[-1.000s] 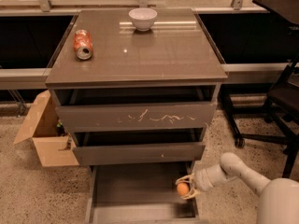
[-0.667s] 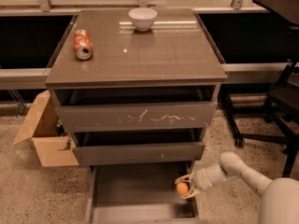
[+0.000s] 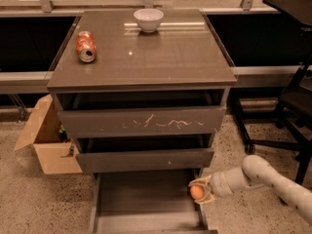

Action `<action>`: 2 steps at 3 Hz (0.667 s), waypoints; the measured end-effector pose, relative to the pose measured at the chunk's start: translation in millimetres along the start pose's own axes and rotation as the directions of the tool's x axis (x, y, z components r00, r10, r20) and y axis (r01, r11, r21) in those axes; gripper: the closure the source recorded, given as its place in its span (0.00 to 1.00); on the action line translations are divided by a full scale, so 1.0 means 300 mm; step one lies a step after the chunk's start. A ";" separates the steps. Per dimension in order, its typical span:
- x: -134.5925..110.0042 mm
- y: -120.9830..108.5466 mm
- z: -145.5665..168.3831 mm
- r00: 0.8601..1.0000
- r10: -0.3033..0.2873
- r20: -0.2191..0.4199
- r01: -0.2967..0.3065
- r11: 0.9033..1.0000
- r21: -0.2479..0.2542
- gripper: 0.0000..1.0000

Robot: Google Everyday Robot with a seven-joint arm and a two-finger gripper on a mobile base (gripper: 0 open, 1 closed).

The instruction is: Pick orange from bottom drawer and place on counter

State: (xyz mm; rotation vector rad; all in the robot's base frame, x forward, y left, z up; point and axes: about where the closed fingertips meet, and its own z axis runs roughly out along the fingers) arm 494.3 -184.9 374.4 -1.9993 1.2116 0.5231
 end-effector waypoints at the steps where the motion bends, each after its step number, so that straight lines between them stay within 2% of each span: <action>1: -0.193 -0.010 -0.215 0.988 -0.106 -0.109 0.112 0.992 0.052 1.00; 2: -0.193 -0.010 -0.214 0.989 -0.106 -0.108 0.112 0.992 0.052 1.00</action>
Offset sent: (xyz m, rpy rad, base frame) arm -0.0189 -0.0106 0.0643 -0.0496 -0.1270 -0.0087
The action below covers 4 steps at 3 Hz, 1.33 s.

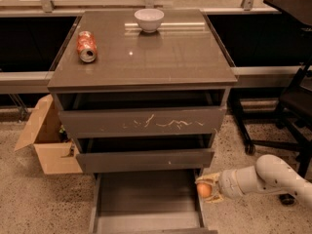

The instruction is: Pick orange from bottom drawer and place on counter

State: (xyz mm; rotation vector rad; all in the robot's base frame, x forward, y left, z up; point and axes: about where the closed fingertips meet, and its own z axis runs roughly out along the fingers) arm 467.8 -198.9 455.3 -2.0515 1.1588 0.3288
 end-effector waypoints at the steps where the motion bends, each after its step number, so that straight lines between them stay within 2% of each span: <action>1: -0.011 -0.041 -0.035 0.999 -0.035 -0.008 0.035 0.999 0.015 1.00; 2: -0.071 -0.229 -0.175 0.983 -0.175 -0.063 0.177 0.984 0.030 1.00; 3: -0.125 -0.370 -0.276 0.956 -0.271 -0.109 0.275 0.961 0.021 1.00; 4: -0.213 -0.514 -0.395 0.914 -0.370 -0.168 0.375 0.927 0.001 1.00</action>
Offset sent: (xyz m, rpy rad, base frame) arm 0.0600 -0.0127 0.1322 -0.0936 -0.2694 0.1007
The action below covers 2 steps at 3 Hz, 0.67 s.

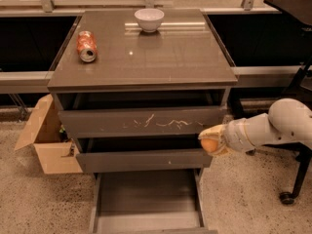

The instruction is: Pick orange from bottom drawer and place on counter

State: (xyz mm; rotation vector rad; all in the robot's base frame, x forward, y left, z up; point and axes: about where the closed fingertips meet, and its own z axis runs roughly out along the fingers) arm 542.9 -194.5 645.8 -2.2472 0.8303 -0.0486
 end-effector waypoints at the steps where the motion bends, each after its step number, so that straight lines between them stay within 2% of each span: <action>1: 0.000 0.000 0.000 1.000 0.000 0.000 0.000 1.000 0.000 1.00; 2: 0.000 -0.020 -0.005 1.000 -0.006 -0.003 0.006 1.000 0.003 1.00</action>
Offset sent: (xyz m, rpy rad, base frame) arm 0.0108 0.0043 0.0212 -0.0080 -0.0324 -0.0017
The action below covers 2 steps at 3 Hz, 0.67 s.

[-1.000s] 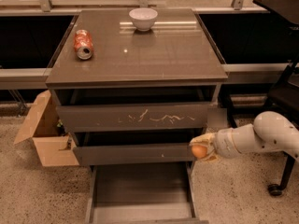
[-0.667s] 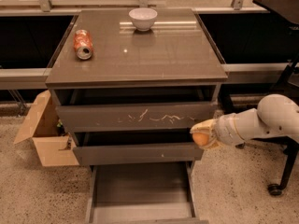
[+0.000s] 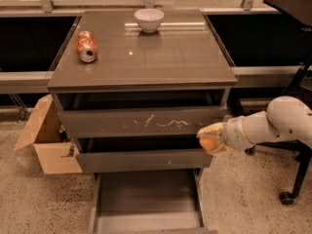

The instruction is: Pick orange from bottom drawer and place on counter

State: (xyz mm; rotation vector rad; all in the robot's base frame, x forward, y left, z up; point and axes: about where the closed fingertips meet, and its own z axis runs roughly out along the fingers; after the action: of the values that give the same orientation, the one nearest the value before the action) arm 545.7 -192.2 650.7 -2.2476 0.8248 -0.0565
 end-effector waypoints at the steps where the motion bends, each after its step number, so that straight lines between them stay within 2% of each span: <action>1: 0.014 -0.118 -0.065 0.999 -0.044 -0.025 0.045 0.998 0.033 1.00; 2: 0.039 -0.283 -0.152 0.992 -0.105 -0.065 0.109 0.992 0.063 1.00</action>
Offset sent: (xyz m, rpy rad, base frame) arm 0.0751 0.0118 0.1515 -0.0273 -0.2386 0.0345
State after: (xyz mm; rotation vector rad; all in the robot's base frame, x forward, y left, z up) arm 588.8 -182.8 737.1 -2.2350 0.7240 -0.2020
